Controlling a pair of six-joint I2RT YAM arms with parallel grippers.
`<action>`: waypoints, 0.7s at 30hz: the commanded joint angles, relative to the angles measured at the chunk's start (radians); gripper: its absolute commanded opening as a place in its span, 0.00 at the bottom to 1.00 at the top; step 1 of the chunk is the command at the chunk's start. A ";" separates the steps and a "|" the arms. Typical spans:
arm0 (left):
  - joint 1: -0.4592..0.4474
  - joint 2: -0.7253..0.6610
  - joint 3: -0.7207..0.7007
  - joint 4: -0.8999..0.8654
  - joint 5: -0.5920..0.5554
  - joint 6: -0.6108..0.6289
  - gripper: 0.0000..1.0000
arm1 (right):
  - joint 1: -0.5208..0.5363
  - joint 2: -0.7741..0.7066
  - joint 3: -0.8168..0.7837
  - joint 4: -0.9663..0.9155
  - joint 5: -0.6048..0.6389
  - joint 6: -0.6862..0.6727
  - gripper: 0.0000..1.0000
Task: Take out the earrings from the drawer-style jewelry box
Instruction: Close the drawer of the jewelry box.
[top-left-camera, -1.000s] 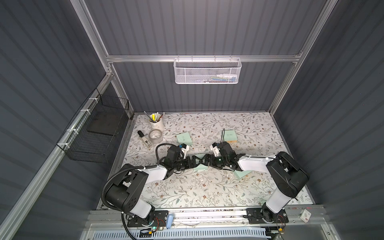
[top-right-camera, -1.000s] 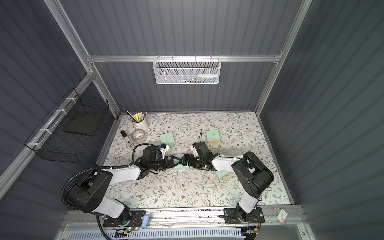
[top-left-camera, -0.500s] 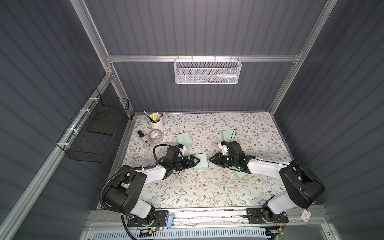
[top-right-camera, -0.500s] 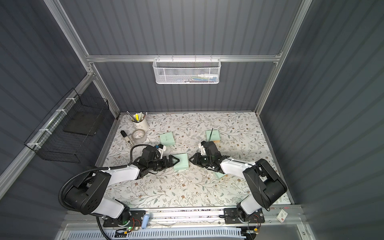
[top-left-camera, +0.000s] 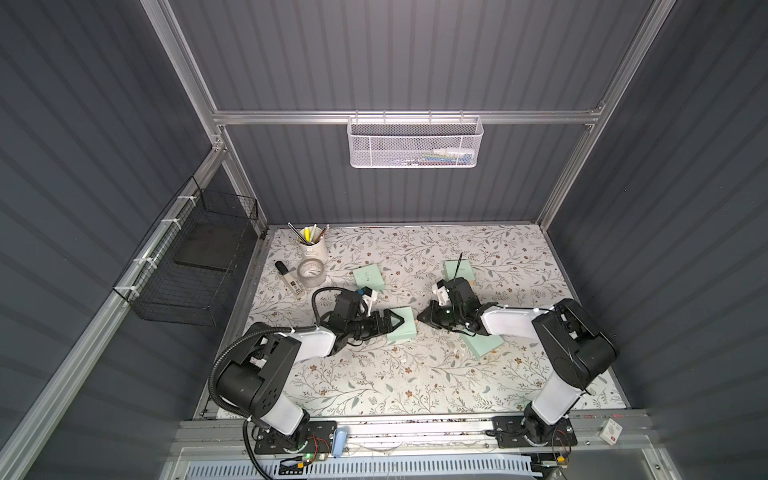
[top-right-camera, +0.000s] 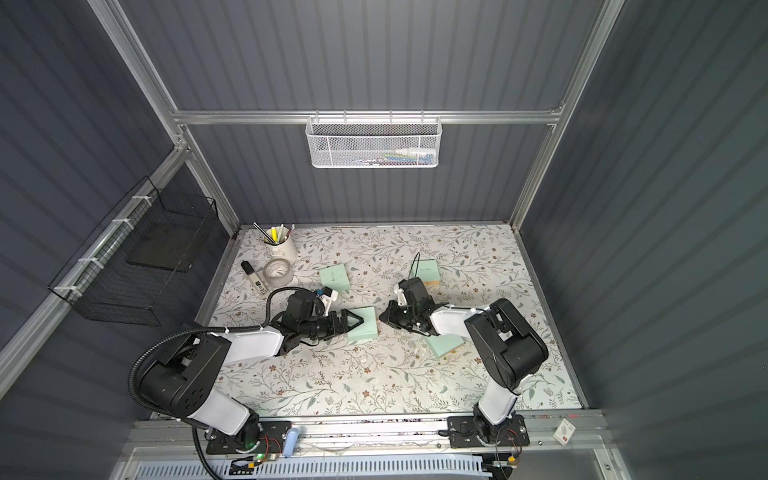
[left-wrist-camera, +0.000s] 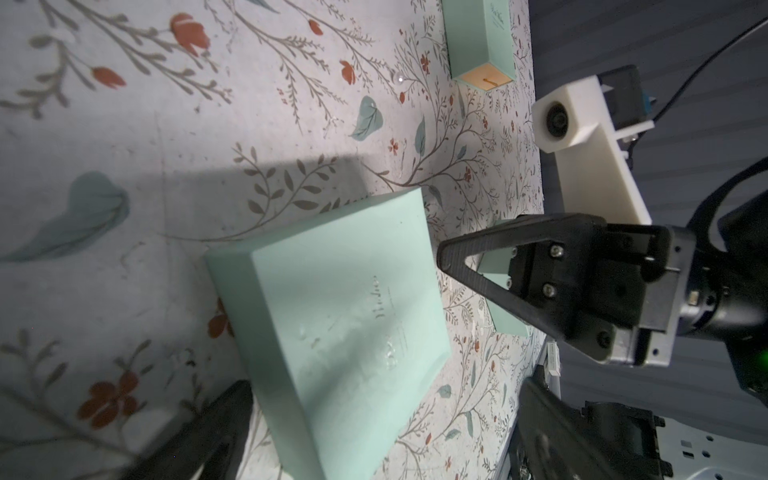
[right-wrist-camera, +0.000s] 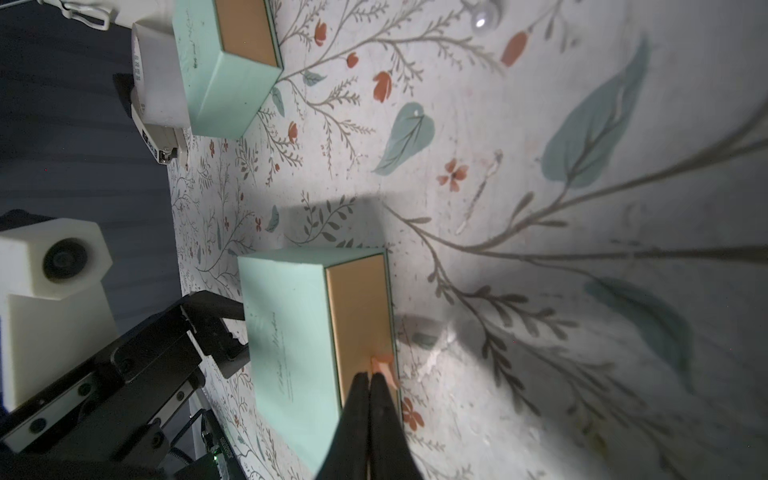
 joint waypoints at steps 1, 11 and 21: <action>0.001 0.016 0.028 0.020 0.029 0.000 1.00 | 0.001 0.036 0.023 0.021 -0.030 0.013 0.07; 0.001 0.036 0.027 0.040 0.037 -0.010 1.00 | 0.021 0.078 0.046 0.044 -0.056 0.023 0.07; 0.001 0.051 0.038 0.027 0.021 -0.020 1.00 | 0.026 0.078 0.063 -0.009 -0.010 0.014 0.12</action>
